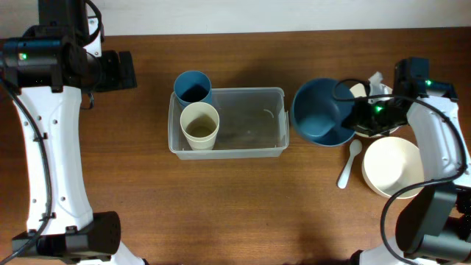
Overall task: Pack container
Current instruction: 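Lower the blue bowl into the container beside the cups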
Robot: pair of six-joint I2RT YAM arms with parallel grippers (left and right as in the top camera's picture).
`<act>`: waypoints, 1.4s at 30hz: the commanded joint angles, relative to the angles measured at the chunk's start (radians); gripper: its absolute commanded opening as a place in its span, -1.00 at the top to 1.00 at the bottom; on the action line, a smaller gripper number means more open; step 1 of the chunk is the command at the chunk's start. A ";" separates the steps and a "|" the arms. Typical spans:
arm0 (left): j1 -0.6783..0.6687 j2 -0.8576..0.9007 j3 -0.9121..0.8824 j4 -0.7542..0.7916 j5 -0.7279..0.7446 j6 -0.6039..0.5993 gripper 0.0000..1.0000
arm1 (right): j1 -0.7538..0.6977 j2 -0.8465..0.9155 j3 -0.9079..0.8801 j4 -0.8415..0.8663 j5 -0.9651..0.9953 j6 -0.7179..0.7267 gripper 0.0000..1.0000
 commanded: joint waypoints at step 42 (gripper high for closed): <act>0.004 -0.002 -0.001 0.000 -0.010 -0.006 -1.00 | 0.479 0.197 0.023 0.372 0.127 0.177 0.92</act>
